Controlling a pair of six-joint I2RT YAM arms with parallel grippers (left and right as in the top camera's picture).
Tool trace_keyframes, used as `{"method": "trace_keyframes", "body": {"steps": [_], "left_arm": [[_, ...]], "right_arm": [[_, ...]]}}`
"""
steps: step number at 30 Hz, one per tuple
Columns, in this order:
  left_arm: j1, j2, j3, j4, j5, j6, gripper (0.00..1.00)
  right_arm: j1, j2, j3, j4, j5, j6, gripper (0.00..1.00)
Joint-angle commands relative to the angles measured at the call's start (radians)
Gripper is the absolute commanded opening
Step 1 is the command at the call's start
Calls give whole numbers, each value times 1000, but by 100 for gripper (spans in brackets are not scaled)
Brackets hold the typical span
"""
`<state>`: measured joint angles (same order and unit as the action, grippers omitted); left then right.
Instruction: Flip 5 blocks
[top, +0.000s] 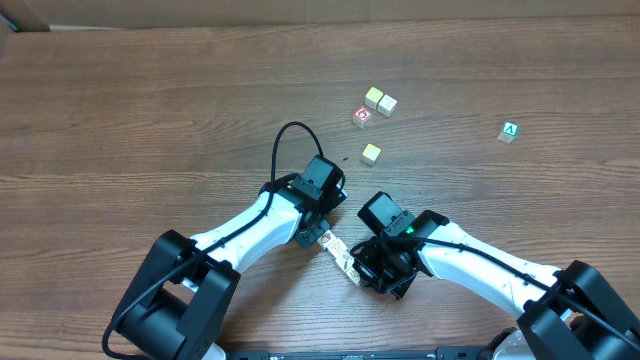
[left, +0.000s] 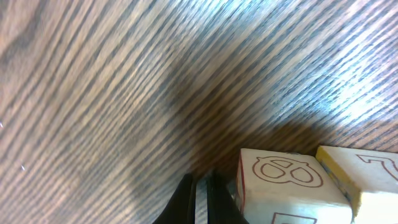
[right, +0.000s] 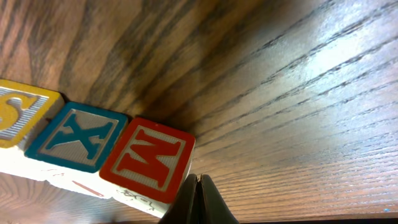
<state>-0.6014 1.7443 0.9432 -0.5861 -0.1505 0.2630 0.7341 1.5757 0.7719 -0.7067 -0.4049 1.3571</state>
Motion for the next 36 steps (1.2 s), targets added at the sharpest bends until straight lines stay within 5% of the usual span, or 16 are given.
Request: {"method": "trace_keyframes", "body": {"steps": [1,21,36], "left_arm": [[-7,34,-24,9,64,106,4],[-7,34,-24,15,65,301,4],[-7,34,-24,14,65,310,4]], "right_arm": [[8,-2,13,26,-8,5,4],[8,-2,13,45,-8,31,4],[53,-2,13,86,-1,118,4]]}}
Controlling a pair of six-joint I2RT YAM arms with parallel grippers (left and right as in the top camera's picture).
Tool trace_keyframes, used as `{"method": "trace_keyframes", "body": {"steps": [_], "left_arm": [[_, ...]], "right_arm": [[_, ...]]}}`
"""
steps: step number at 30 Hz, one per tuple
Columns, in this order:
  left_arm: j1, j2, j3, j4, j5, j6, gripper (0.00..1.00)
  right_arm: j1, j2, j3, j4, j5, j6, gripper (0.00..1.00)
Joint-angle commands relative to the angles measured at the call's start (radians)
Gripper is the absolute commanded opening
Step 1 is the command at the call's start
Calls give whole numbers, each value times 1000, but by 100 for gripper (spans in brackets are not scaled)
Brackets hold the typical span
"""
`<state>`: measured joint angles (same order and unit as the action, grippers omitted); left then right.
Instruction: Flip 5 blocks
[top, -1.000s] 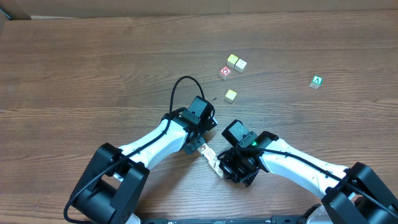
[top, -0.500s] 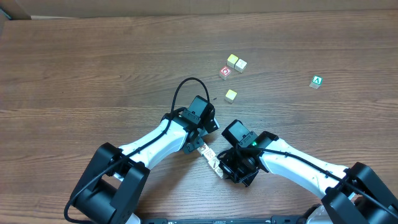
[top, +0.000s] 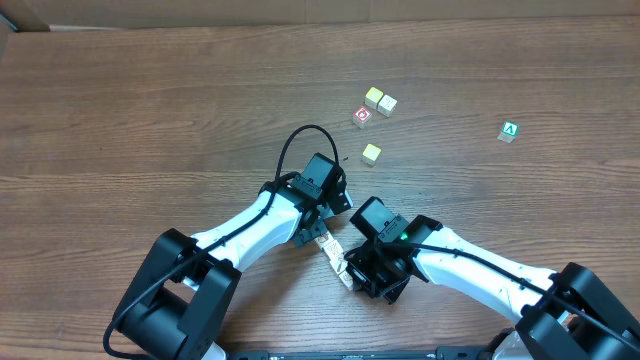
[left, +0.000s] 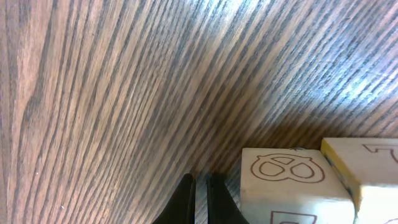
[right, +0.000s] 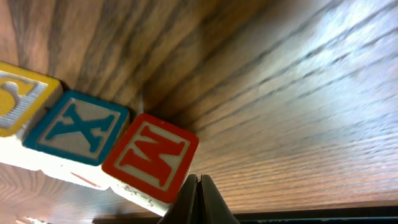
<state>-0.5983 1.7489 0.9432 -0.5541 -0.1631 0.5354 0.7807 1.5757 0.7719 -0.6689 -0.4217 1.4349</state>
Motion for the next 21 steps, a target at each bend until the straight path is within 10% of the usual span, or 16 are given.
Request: {"method": "trace_keyframes", "body": {"steps": [1,21], "left_arm": [[-10,29,-24,-18,77,38,4],[-10,29,-24,-18,74,71,4]], "right_arm": [[6,-2,13,50,17,40,4],[31,-2,13,66,47,115,4]]}}
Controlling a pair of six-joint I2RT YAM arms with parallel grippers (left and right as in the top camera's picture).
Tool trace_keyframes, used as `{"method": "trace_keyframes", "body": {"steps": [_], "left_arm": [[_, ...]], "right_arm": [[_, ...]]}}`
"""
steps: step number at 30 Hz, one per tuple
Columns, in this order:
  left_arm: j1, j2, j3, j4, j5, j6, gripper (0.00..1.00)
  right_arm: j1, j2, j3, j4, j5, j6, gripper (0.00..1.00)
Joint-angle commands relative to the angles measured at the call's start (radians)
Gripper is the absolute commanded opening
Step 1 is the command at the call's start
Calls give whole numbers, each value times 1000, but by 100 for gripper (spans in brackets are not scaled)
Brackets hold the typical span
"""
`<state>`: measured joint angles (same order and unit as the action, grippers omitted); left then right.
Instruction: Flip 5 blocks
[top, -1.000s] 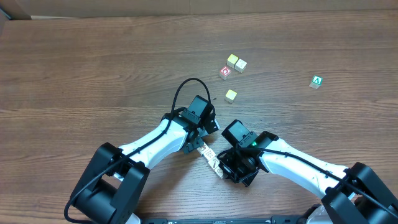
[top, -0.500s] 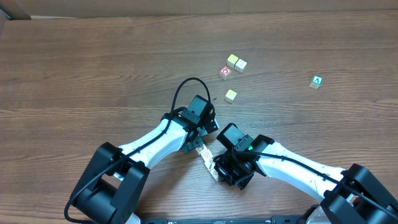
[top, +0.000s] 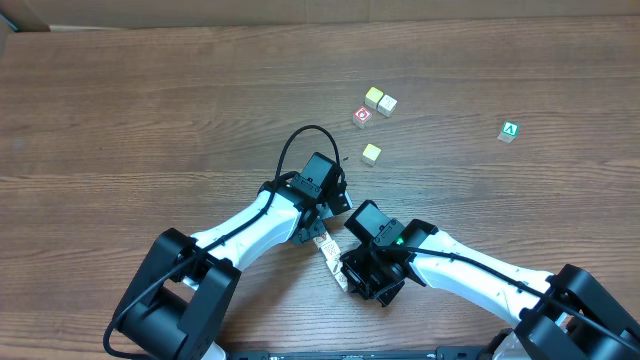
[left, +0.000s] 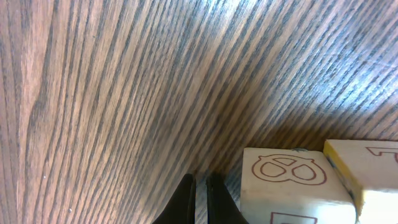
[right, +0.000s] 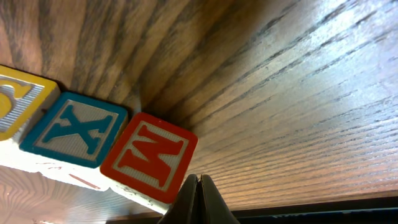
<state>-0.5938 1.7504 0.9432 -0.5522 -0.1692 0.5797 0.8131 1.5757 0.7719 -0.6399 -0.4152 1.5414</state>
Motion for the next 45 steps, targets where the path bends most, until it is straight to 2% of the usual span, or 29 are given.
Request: {"method": "trace_keyframes", "body": {"steps": [1,25,45], "left_arm": [[-14,28,-24,-20,80,27,4],[-14,28,-24,-20,80,27,4],[-14,28,-24,-24,80,27,4]], "right_arm": [[-1,-2,13,37,46,8,4],[4,-2,13,34,115,9,4],[84,-2,13,113,215,143,4]]}}
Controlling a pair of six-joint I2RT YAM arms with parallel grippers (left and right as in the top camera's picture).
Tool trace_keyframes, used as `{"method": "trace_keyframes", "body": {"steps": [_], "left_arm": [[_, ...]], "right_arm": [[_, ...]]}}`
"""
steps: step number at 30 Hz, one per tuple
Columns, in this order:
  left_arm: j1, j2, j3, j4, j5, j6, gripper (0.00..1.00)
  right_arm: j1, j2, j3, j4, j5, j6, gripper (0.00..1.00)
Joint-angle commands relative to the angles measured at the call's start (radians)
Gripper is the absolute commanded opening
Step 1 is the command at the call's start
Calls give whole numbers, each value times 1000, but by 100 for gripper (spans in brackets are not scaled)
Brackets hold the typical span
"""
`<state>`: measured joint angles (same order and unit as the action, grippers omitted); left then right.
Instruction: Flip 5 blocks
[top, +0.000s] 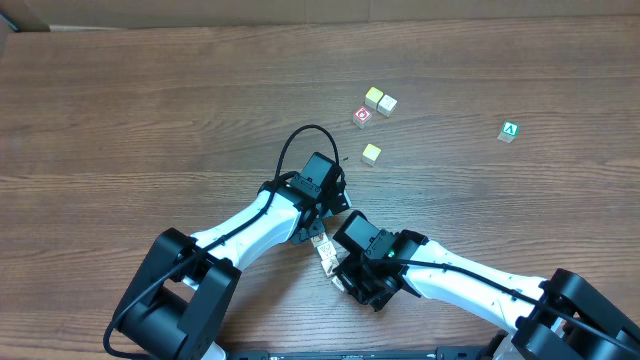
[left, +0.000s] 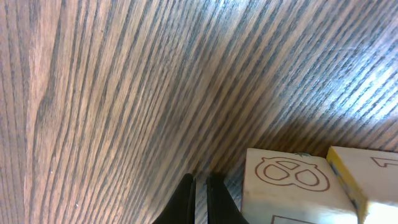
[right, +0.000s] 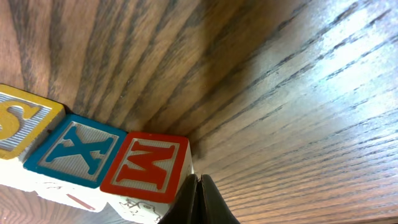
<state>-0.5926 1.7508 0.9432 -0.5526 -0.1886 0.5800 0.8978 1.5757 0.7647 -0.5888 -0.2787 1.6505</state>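
A short row of wooden blocks (top: 325, 252) lies on the table between my two grippers. At one end, the right wrist view shows a red M block (right: 148, 167), then a blue X block (right: 78, 149) and a yellow S block (right: 22, 118). My right gripper (right: 198, 180) is shut, its tips against the M block's side. The other end shows a pale block with a pretzel outline (left: 287, 180) and a yellow-edged block (left: 367, 177). My left gripper (left: 200, 180) is shut, just left of the pretzel block.
Loose blocks lie further back: a cream and yellow pair (top: 379, 100), a red-and-white block (top: 361, 116), a small yellow block (top: 371, 153) and a green A block (top: 509, 130) far right. The left arm's black cable (top: 290, 150) loops above its wrist.
My right gripper has shifted left along the table, and the row of blocks has shifted left with it. The M block now sits closer to its tips. The left gripper has barely moved.
The row first lay slanted between my two shut grippers, its lower end further right. At each later moment the right gripper stood further left and the row stood steeper. The left gripper stayed at the pretzel block's end throughout.
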Motion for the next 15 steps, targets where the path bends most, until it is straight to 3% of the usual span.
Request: {"method": "trace_keyframes", "body": {"steps": [1,15], "left_arm": [[-16,27,-24,-24,100,26,4],[-16,27,-24,-23,100,26,4]], "right_arm": [[-1,-2,20,66,77,34,4],[-1,-2,20,89,97,161,4]]}}
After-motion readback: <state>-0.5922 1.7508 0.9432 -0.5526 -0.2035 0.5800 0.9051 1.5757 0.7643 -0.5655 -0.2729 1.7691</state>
